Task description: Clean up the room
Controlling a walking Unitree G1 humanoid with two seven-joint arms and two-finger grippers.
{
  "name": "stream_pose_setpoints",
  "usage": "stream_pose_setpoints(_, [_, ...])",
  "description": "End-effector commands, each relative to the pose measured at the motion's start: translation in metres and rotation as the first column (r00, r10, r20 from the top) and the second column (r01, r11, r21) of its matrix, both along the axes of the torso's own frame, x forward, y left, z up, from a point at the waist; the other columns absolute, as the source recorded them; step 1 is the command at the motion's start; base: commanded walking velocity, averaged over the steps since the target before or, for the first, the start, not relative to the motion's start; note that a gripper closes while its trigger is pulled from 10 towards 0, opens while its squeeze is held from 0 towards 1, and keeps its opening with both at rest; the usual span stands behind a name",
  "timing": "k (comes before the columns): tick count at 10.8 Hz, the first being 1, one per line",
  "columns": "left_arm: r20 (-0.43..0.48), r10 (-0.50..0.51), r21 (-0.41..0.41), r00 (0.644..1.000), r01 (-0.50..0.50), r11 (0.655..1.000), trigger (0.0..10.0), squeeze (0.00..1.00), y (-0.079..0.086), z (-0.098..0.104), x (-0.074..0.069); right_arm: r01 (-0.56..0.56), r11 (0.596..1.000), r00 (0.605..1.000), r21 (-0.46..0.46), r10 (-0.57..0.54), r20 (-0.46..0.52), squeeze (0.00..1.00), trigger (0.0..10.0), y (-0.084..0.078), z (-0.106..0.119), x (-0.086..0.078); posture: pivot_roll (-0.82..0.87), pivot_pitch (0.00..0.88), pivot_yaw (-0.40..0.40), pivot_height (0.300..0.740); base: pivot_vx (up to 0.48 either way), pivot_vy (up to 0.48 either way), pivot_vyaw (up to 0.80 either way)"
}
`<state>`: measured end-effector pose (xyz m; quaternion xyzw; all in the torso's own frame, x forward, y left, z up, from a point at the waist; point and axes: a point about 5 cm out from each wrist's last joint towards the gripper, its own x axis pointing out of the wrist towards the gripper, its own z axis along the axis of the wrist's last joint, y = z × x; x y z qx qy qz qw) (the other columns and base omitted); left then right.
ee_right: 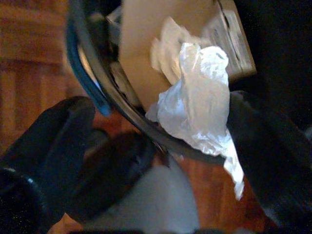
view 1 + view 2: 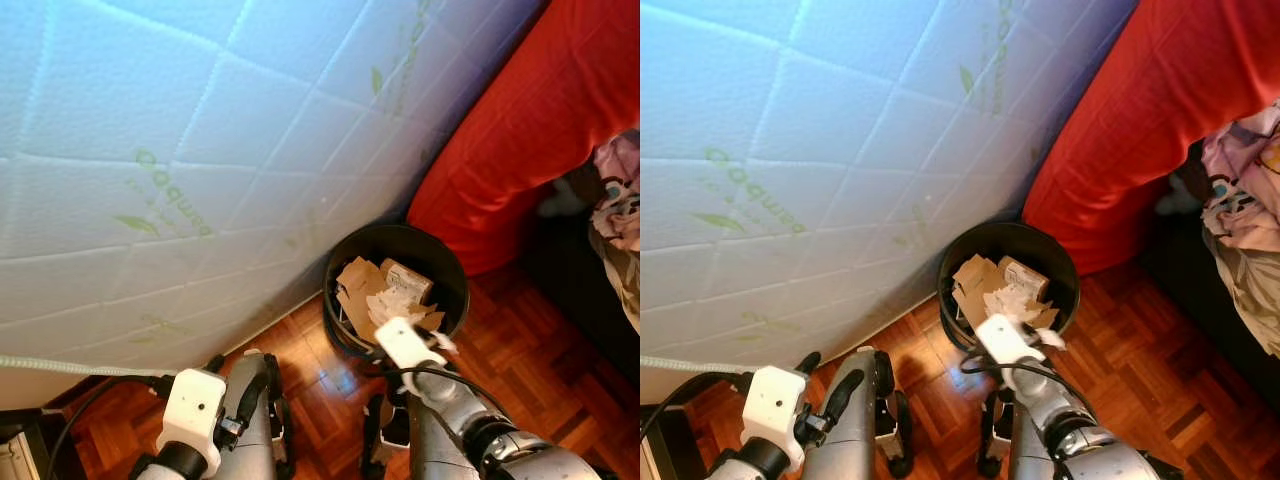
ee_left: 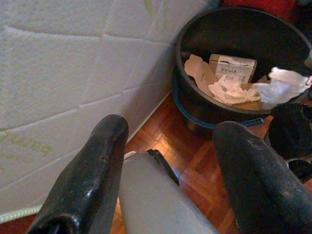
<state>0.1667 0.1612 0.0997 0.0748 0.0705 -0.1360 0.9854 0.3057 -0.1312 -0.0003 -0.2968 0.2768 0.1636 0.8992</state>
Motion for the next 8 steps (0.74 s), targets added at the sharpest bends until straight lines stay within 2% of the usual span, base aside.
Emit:
stream_pose_setpoints(1, [-0.046, 0.009, 0.014, 0.999, -0.008, 1.000, 10.0, 0.00, 0.000, -0.005, -0.009, -0.037, 0.999, 0.998, -0.001, 0.037, -0.043, 0.00, 10.0, 0.004, -0.009, -0.009, 0.31, 0.476, -0.001, 0.610, 0.000, 0.000, 0.00])
stream_pose_setpoints(3, [-0.052, 0.015, 0.012, 0.999, -0.014, 1.000, 10.0, 0.00, 0.000, -0.004, -0.012, 0.067, 0.997, 0.996, -0.038, -0.069, -0.061, 0.00, 10.0, -0.015, -0.011, -0.009, 0.32, 0.488, 0.001, 0.610, 0.000, 0.000, 0.00])
stream_pose_setpoints(4, [-0.057, 0.022, 0.016, 0.998, -0.021, 1.000, 10.0, 0.00, 0.001, -0.004, -0.014, 0.042, 0.999, 0.997, -0.011, -0.042, -0.061, 0.00, 10.0, -0.013, -0.009, -0.008, 0.32, 0.493, 0.002, 0.610, 0.000, 0.000, 0.00])
stream_pose_setpoints(5, [-0.059, 0.023, 0.016, 0.998, -0.022, 1.000, 10.0, 0.00, 0.001, -0.004, -0.015, 0.012, 1.000, 0.999, -0.026, -0.013, -0.046, 0.00, 10.0, -0.011, -0.007, -0.006, 0.32, 0.499, 0.001, 0.610, 0.000, 0.000, 0.00])
stream_pose_setpoints(6, [-0.062, 0.025, 0.016, 0.998, -0.024, 1.000, 10.0, 0.00, 0.000, -0.004, -0.015, 0.040, 0.996, 0.999, -0.079, -0.043, -0.028, 0.00, 10.0, -0.018, -0.004, -0.003, 0.32, 0.502, 0.002, 0.610, 0.000, 0.000, 0.00])
stream_pose_setpoints(7, [-0.064, 0.027, 0.017, 0.998, -0.026, 1.000, 10.0, 0.00, 0.000, -0.005, -0.016, 0.115, 0.985, 0.993, -0.132, -0.118, -0.017, 0.00, 10.0, -0.032, -0.002, -0.001, 0.32, 0.506, 0.002, 0.610, 0.000, 0.000, 0.00])
stream_pose_setpoints(8, [-0.068, 0.028, 0.018, 0.997, -0.027, 0.999, 10.0, 0.00, 0.000, -0.005, -0.017, 0.156, 0.976, 0.987, -0.149, -0.159, -0.006, 0.00, 10.0, -0.041, -0.001, -0.001, 0.32, 0.507, 0.001, 0.610, 0.000, 0.000, 0.00])
